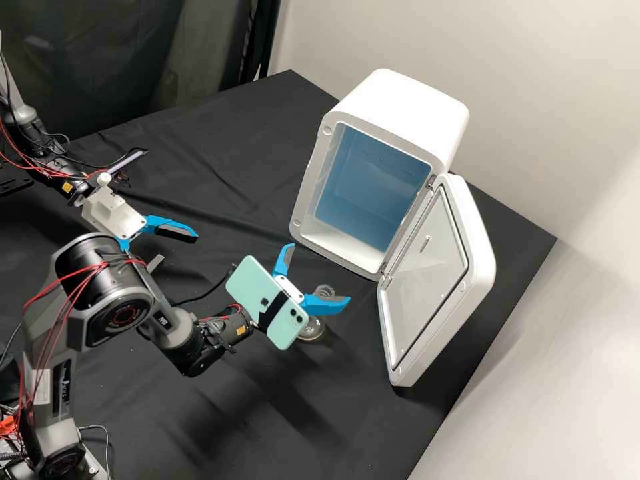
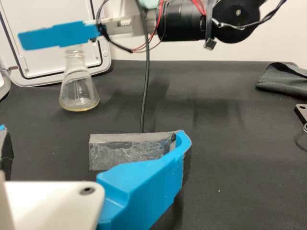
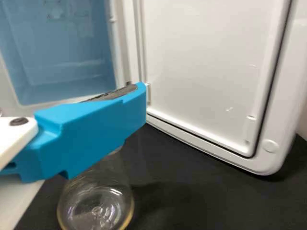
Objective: Place the flask in the incubator
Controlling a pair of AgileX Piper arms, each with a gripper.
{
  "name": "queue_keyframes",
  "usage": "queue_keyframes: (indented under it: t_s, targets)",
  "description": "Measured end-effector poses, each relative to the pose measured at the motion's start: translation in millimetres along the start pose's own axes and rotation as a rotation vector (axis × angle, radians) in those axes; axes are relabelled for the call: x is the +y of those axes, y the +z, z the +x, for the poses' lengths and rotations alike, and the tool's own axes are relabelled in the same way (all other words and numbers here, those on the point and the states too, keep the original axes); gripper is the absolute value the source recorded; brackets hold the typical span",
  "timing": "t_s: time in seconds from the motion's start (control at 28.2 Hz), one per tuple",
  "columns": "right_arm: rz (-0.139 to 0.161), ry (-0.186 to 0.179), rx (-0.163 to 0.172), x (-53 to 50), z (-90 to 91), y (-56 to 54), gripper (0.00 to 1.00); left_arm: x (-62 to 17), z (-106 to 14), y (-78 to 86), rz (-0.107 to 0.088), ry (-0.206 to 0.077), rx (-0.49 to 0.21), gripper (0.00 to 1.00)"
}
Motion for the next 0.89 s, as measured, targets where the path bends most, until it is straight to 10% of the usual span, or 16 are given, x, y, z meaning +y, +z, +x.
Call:
queue_keyframes:
  t_s: [0.25,0.89]
  targets:
    - [0.019,0.072,0.085,24.9,-18.0,-8.1,1.0,-0.1,0.0,0.3,0.0,0.0,-0.001,1.0]
    - [-0.002,0.017,0.125,16.4,-29.8,-15.5,1.0,-0.2,0.2,1.3,0.0,-0.001,-0.003,1.0]
